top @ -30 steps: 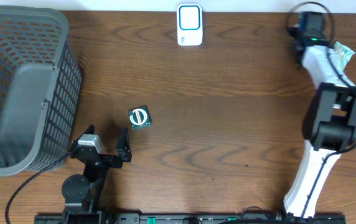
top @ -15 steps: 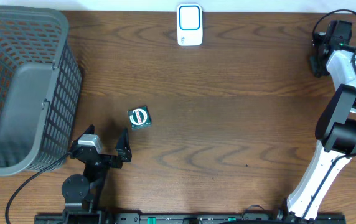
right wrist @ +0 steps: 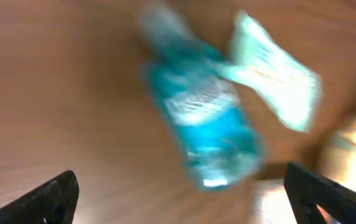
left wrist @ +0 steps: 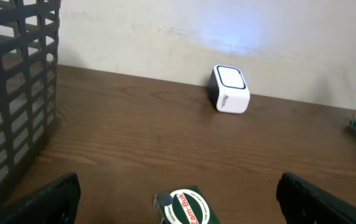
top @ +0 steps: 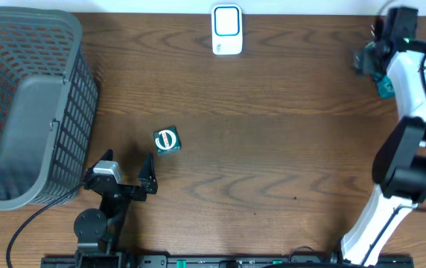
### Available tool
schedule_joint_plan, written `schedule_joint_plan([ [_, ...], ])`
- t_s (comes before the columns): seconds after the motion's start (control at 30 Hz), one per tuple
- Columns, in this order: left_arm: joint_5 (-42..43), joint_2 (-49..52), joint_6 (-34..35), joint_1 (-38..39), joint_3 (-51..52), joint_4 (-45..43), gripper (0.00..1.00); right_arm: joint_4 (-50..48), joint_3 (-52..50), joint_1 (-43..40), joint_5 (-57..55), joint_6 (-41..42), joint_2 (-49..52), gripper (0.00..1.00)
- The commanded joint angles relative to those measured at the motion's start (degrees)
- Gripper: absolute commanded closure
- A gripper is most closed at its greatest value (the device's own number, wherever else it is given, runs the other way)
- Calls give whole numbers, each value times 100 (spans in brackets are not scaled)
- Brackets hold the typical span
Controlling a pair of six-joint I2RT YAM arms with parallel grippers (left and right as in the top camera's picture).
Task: Scan the item barcode
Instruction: 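Move the Listerine bottle to the right back corner and release it, then reach the right gripper to the green Zam-Buk tin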
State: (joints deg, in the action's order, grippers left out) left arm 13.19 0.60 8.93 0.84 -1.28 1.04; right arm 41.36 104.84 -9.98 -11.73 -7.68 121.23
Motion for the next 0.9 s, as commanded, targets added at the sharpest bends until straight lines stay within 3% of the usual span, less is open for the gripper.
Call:
schedule_joint_plan([
  [0.0, 70, -37, -57, -24, 105, 175, 2, 131, 44, 647, 3042, 1287, -444, 1],
  [0.1, 70, -37, -57, -24, 105, 173, 3, 52, 42, 1174, 4887, 1617, -380, 1],
  [0.2, 70, -37, -57, -24, 105, 175, 2, 24, 42, 1849, 5425, 1902, -223, 1],
  [0.67, 70, -37, -57, -24, 105, 173, 2, -514, 42, 5060, 1692, 2614, 645, 1],
  [0.87, 70, -37, -57, -24, 105, 173, 3, -699, 42, 5700, 1331, 2581, 951, 1],
])
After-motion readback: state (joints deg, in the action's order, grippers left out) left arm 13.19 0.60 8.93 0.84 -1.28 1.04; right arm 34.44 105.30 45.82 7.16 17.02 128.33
